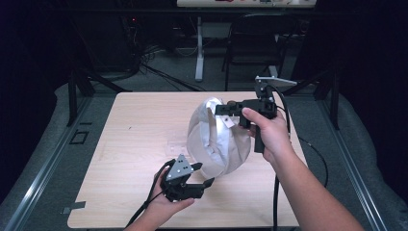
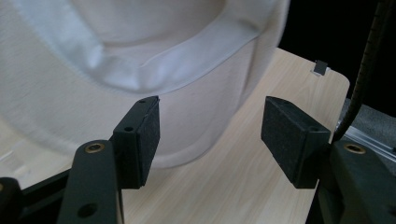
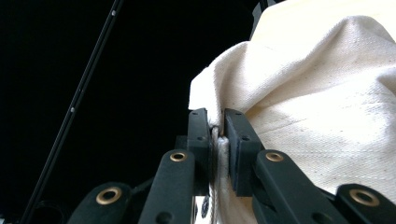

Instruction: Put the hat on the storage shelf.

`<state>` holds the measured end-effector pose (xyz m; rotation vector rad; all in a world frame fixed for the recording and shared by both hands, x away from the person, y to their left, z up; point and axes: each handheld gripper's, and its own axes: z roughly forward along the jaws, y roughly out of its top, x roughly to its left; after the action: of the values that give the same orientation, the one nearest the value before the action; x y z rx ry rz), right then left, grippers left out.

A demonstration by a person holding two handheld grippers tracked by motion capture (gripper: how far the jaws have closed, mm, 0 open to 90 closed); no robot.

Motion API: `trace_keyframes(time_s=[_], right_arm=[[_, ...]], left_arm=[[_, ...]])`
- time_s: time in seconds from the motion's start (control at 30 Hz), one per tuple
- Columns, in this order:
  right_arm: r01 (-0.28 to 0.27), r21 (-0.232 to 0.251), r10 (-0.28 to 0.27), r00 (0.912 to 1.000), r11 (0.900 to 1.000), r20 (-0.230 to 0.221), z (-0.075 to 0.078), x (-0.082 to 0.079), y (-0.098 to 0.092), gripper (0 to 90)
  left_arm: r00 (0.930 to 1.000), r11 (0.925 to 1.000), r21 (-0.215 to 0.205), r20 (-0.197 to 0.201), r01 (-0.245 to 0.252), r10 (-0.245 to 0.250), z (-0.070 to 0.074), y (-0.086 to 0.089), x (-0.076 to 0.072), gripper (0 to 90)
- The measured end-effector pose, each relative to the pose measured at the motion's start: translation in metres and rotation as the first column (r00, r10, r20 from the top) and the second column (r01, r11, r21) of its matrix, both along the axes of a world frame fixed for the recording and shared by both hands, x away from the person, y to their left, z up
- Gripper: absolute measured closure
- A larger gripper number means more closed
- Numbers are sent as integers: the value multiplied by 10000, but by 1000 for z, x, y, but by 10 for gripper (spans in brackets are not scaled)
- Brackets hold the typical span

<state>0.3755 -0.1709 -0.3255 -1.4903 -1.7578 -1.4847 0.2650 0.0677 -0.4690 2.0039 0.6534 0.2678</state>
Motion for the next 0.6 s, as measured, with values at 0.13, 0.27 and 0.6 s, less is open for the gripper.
trace_keyframes(time_s=[0.13, 0.27, 0.6], right_arm=[[-10, 46, 9, 10000, 10000, 12, 2, 6, 7, 818], [83, 219, -84, 10000, 9997, 39, 2, 8, 13, 818], [128, 287, -131, 9999, 9995, 94, 2, 8, 14, 818]], left_arm=[[9997, 9995, 281, 217, -122, 116, 0, -16, 5, 380], [9975, 9953, 723, 320, -648, 626, -4, -28, 12, 394], [9840, 9693, 1919, 1192, -1538, 1325, -4, -16, 17, 777]])
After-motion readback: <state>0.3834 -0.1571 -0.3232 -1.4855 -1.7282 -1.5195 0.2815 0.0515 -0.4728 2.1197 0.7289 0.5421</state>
